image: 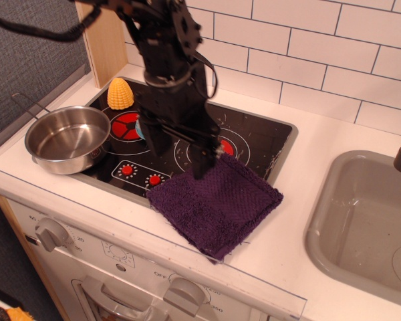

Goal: Move the cloth to the back of the stove

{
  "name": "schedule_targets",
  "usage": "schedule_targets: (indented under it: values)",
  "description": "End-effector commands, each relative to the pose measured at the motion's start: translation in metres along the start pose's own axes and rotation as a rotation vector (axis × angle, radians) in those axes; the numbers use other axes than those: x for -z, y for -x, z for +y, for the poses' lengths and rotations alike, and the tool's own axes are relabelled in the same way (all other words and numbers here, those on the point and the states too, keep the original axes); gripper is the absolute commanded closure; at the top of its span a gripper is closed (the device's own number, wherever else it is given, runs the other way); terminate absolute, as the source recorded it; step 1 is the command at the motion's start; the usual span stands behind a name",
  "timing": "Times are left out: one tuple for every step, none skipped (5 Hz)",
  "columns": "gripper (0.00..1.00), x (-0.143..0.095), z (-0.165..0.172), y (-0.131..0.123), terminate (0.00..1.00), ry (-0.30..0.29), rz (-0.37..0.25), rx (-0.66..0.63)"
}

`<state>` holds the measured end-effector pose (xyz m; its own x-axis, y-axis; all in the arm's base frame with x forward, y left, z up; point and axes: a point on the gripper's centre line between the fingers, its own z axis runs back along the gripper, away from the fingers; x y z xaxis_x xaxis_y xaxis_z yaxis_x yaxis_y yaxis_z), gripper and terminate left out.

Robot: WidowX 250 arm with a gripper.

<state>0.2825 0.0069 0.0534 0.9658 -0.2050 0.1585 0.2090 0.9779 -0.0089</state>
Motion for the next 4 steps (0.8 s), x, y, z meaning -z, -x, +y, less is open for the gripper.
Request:
schedule_targets:
  values:
    - [0.00,0.019,-0.023,-0.004,0.00,-0.011,0.011,0.082]
    - [0.00,0.027,-0.030,-0.009,0.00,-0.012,0.021,0.103]
    - [0.00,0.042,-0.035,-0.015,0.00,-0.017,0.059,0.107]
    - [0.00,0.068,-0.025,-0.030,0.00,-0.042,0.125,0.074]
